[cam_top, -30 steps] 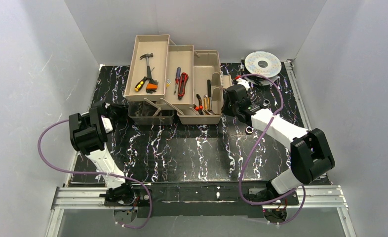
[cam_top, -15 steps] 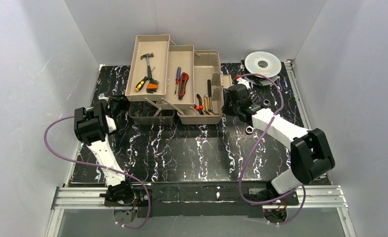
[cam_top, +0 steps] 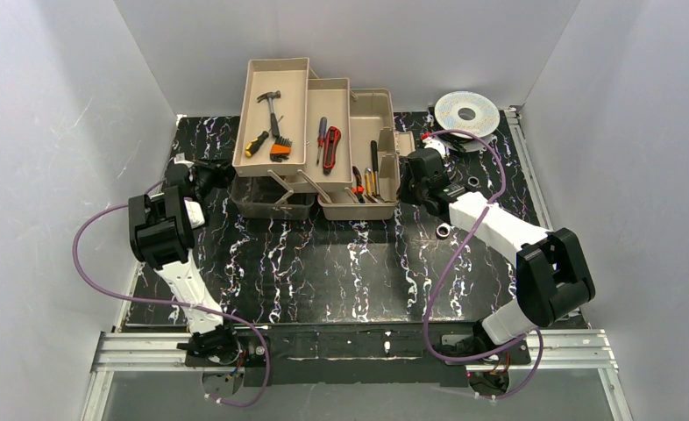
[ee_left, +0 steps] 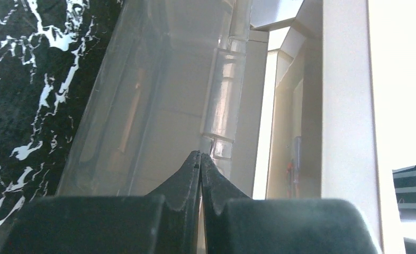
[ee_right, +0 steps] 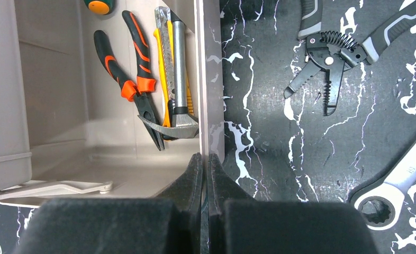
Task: Pack the tool kit
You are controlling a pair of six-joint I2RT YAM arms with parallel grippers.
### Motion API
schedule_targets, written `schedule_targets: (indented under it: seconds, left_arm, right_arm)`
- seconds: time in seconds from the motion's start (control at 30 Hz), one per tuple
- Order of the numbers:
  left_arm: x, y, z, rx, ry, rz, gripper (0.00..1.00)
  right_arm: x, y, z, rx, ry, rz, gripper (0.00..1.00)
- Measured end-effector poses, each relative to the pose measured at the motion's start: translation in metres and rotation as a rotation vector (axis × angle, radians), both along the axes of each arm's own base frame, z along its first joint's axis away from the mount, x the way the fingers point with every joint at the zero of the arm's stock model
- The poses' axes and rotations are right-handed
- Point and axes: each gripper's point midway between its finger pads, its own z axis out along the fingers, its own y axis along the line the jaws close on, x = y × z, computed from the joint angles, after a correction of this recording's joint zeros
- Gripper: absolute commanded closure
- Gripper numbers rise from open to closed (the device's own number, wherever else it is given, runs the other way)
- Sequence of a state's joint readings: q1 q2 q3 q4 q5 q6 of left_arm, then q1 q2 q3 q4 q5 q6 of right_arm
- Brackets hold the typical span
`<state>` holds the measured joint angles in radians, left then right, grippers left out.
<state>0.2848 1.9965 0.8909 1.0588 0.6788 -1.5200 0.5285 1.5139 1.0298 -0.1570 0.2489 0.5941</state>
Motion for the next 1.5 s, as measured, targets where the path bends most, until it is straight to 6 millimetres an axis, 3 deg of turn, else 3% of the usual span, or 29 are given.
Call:
schedule_targets:
  seconds: [0.23,0.4,0.53,0.77,1.03,1.13,1.27,1.4,1.5]
  left_arm:
    - [0.0,-0.002,0.029,0.009,-0.05,-0.004,1.0]
    - [-0.004,-0.013,0.077,0.037,-0.14,-0.027,1.0]
    - [-0.011,-0.042,0.13,0.082,-0.25,-0.103,1.0]
    - [-0.032,-0.12,0.199,0.215,-0.401,-0.28,1.0]
    - [-0.056,-0.215,0.231,0.292,-0.493,-0.478,1.0]
    - [-0.062,-0.252,0.234,0.298,-0.516,-0.559,1.0]
    - [-0.065,-0.279,0.23,0.28,-0.528,-0.623,1.0]
    - [-0.066,-0.3,0.233,0.263,-0.543,-0.666,1.0]
    - [-0.066,-0.323,0.234,0.254,-0.556,-0.705,1.0]
  right_arm:
    - [0.0,0.0,0.0,0.0,0.0,0.0,0.99]
    - [0.0,0.0,0.0,0.0,0.0,0.0,0.99]
    - [0.0,0.0,0.0,0.001,0.0,0.001,0.99]
    - [0.0,0.0,0.0,0.002,0.0,0.004,0.99]
    - [0.0,0.0,0.001,0.002,-0.001,0.005,0.99]
    - [0.0,0.0,0.001,0.003,-0.002,0.005,0.99]
    - [-0.001,0.0,0.002,0.004,-0.004,0.003,0.99]
    - [-0.003,-0.001,0.006,0.019,-0.009,-0.006,0.88]
    - [-0.007,0.002,0.017,0.05,-0.023,-0.014,0.62]
